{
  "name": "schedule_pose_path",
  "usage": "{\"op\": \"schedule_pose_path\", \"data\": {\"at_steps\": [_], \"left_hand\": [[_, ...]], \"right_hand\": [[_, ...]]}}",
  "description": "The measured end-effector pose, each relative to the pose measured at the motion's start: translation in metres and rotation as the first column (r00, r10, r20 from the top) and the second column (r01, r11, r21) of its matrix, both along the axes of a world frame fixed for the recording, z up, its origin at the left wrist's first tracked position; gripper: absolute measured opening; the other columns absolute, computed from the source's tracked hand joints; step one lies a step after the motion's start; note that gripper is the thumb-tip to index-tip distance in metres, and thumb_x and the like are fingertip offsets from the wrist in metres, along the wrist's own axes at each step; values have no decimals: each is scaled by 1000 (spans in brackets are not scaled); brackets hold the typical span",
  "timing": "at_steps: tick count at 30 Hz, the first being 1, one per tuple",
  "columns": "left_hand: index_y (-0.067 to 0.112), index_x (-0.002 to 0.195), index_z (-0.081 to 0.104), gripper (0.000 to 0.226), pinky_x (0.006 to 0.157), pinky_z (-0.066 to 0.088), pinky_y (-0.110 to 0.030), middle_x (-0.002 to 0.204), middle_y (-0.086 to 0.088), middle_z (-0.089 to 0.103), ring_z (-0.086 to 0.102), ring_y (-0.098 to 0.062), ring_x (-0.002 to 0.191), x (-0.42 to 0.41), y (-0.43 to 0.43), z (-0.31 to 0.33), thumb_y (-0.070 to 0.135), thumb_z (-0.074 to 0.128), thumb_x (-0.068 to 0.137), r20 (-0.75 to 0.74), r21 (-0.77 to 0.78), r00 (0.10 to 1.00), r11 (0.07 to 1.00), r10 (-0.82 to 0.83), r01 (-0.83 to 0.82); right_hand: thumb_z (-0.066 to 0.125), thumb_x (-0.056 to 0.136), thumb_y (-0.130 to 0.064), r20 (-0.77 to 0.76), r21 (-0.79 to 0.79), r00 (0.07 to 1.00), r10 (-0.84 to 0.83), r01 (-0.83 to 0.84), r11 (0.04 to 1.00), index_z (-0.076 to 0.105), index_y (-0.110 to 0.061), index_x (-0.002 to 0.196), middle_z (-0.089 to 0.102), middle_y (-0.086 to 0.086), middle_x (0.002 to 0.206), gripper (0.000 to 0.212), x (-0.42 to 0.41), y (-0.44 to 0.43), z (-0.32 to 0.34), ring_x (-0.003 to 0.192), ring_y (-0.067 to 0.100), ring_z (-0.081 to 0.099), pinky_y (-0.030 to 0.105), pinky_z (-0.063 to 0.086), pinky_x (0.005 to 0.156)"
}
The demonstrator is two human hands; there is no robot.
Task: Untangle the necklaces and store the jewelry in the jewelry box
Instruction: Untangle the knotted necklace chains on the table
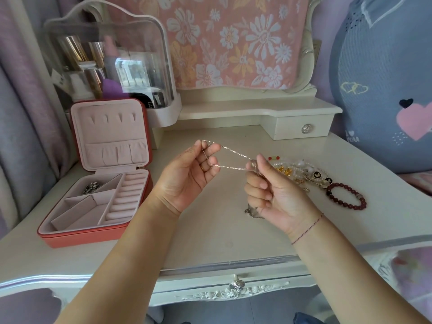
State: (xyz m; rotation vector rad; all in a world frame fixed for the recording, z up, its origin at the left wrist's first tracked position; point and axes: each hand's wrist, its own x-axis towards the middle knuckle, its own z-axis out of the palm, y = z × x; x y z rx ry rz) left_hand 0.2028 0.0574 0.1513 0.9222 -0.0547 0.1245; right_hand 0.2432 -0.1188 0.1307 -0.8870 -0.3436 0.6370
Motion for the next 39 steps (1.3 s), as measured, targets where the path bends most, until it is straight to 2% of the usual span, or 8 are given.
{"op": "schedule_pose_path", "data": {"at_steps": [2, 5, 13, 18, 22, 27, 31, 39], "left_hand": [[18, 85, 53, 23, 66, 56, -22, 80, 4, 71, 58, -5, 57, 0, 1, 0, 23, 38, 101, 6, -5, 1000, 1000, 11, -10], [18, 84, 53, 23, 77, 56, -27, 80, 5, 71, 58, -4, 56, 1, 2, -1, 23, 38, 101, 28, -5, 999, 1000, 29, -29], [21, 77, 61, 29, 87, 54, -29, 81, 6, 65, 58, -9, 76, 1, 10, -4, 25, 42, 99, 80, -63, 995, 997, 54, -49], [20, 76, 63, 25, 94, 52, -33, 85, 4, 64, 59, -12, 83, 0, 10, -3, 26, 47, 95, 103, -78, 994, 997, 34, -26], [23, 75, 67, 11, 92, 52, -36, 114, -1, 65, 62, -17, 108, -3, 12, -2, 32, 70, 81, 171, -49, 982, 994, -83, 93], [26, 73, 67, 14, 111, 33, -52, 150, -13, 42, 39, -28, 139, -11, 8, 5, 36, 75, 78, 207, 36, 960, 982, -187, 183], [27, 72, 68, 15, 113, 25, -57, 156, -16, 31, 33, -34, 142, -16, 4, 10, 38, 75, 79, 202, 86, 950, 971, -237, 224], [26, 70, 66, 19, 112, 30, -55, 151, -13, 41, 43, -29, 137, -13, 6, 6, 39, 78, 75, 198, 88, 961, 979, -196, 181]], "right_hand": [[60, 80, -42, -19, -20, 1000, -22, 22, 1000, 72, -18, 69, 28, -8, 54, 29, -1, 0, 1, 41, 4, 19, 17, 12, 39], [59, 81, -34, -19, -40, 999, -37, 36, 999, 73, -17, 71, 27, -8, 53, 25, -2, 0, 2, 41, 4, 20, 18, 10, 41], [56, 81, -27, -3, -56, 1000, -17, 17, 998, 69, -11, 100, 28, -8, 53, 28, 1, -1, -1, 41, 4, 19, 19, 8, 41], [51, 87, -9, 105, -163, 989, -101, 118, 980, 65, -11, 104, 30, -7, 54, 22, 1, -1, -1, 42, 4, 19, 20, 8, 42], [49, 91, -1, 248, -261, 955, -164, 229, 938, 67, -8, 99, 31, -5, 56, 21, -3, 1, -2, 42, 5, 19, 17, 13, 39], [58, 89, -10, 295, -287, 936, -191, 277, 917, 71, -12, 91, 40, -1, 58, 14, -4, 2, -3, 40, 6, 20, 17, 15, 39], [59, 91, -13, 342, -298, 919, -197, 305, 905, 72, -7, 92, 58, 3, 63, 15, -7, 2, -1, 37, 5, 21, 16, 18, 37], [64, 87, -8, 361, -274, 901, -240, 348, 897, 63, -13, 93, 71, 7, 73, 8, -9, 3, 1, 35, 4, 21, 16, 18, 37]]}}
